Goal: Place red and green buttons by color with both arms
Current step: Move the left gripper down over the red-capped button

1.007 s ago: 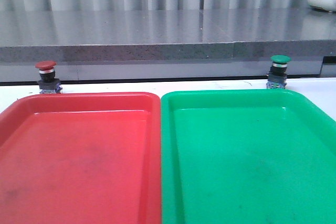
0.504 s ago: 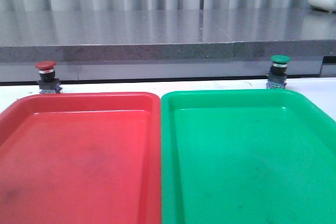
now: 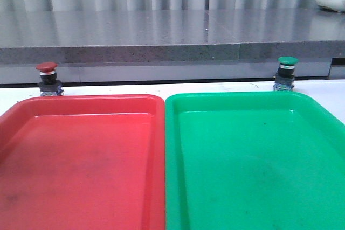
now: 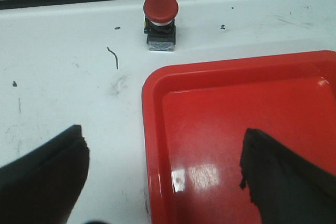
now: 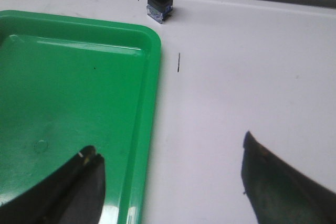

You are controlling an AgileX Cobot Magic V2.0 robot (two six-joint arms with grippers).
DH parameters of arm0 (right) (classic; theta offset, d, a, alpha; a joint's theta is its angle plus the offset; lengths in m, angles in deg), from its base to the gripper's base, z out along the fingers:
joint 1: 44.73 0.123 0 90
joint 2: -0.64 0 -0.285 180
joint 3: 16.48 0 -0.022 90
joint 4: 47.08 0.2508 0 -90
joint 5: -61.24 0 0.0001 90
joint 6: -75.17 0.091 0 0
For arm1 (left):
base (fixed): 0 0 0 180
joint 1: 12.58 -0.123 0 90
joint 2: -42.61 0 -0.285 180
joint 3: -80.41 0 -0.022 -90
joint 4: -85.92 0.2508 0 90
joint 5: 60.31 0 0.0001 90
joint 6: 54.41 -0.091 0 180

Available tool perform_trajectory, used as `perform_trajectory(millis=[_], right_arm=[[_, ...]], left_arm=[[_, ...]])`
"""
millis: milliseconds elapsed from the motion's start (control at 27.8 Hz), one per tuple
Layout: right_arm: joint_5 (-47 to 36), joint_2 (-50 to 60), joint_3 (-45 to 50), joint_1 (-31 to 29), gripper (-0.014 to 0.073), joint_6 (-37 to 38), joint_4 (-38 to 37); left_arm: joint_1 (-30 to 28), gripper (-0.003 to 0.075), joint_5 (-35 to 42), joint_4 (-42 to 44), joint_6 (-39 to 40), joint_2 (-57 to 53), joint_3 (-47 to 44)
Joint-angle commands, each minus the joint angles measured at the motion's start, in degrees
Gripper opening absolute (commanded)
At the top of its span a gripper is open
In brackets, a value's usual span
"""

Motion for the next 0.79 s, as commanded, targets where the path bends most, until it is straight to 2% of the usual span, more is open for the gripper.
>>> perform_trajectory(millis=[0, 755], right_arm=[[-3.5, -0.5, -1.6, -0.4, 0.0559, -0.4, 0.0], [-3.5, -0.5, -1.6, -0.4, 0.0559, -0.4, 0.0]], left_arm=[[0.4, 0.0575, 3.5, -0.6, 0.6, 4.3, 5.9], [0.4, 0.0565, 3.7, 0.0, 0.3, 27.5, 24.1]])
